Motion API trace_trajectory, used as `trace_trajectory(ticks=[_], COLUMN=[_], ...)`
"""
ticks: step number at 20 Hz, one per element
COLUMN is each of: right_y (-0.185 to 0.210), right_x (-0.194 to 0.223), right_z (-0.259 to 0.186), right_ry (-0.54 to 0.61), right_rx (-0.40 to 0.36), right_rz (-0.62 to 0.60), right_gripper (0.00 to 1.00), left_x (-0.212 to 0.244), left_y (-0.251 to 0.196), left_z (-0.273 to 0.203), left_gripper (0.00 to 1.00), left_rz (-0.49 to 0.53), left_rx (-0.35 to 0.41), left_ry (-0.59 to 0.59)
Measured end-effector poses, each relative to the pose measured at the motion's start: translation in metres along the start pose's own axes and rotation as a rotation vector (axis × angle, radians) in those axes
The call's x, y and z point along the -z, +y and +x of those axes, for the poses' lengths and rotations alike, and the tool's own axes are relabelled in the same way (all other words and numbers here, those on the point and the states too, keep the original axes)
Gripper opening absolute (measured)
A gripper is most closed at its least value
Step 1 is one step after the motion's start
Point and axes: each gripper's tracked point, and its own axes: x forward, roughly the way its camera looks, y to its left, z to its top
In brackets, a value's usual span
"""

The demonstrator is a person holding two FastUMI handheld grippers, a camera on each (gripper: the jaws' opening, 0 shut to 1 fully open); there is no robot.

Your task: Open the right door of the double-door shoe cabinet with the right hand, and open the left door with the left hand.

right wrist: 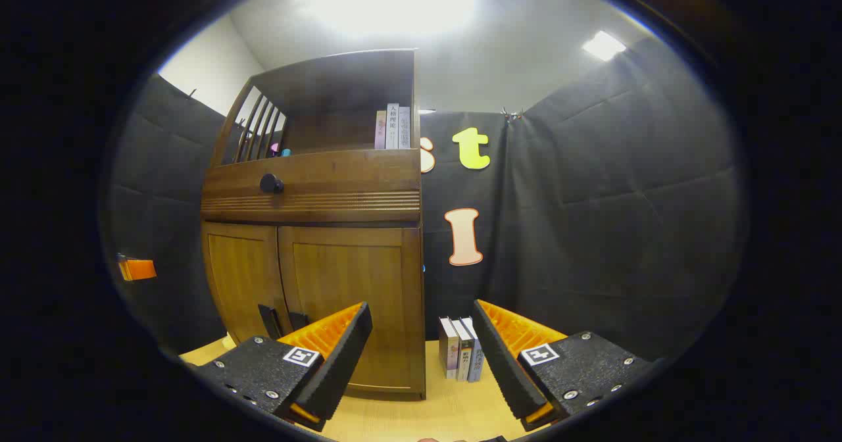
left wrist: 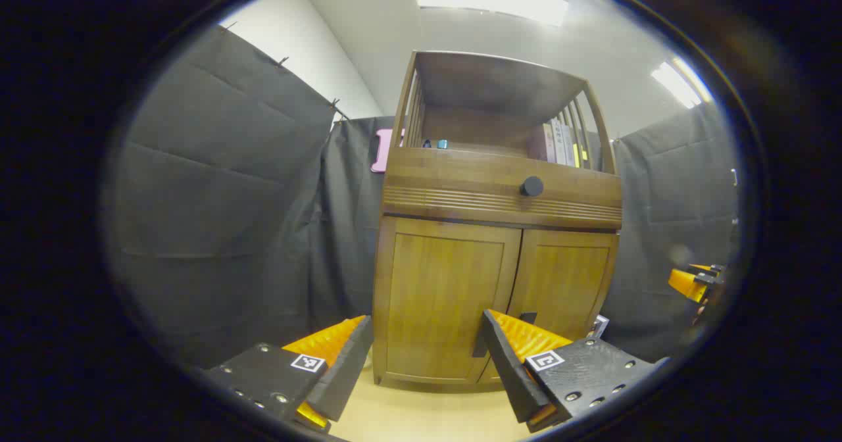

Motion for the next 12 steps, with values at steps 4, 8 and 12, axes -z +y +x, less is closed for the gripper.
trace_trajectory(ticks=[4, 8, 12], right_y=[0.000, -0.006, 0.004], right_x=[0.007, 0.016, 0.035], right_z=[0.002, -0.001, 0.004], right_ry=[0.017, 0.022, 0.088], right_rx=[-0.042, -0.074, -0.087], right_rz=[0.051, 0.046, 0.097], right_gripper=[0.96, 0.95, 0.95], left_x=[0.007, 0.007, 0.005], left_y=[-0.003, -0.007, -0.018], left_z=[-0.012, -0.024, -0.032], left_gripper=[0.99, 0.96, 0.99], left_rz=[-0.050, -0.093, -0.023], left_rx=[-0.032, -0.096, -0.088], left_ry=[0.027, 0.012, -0.010])
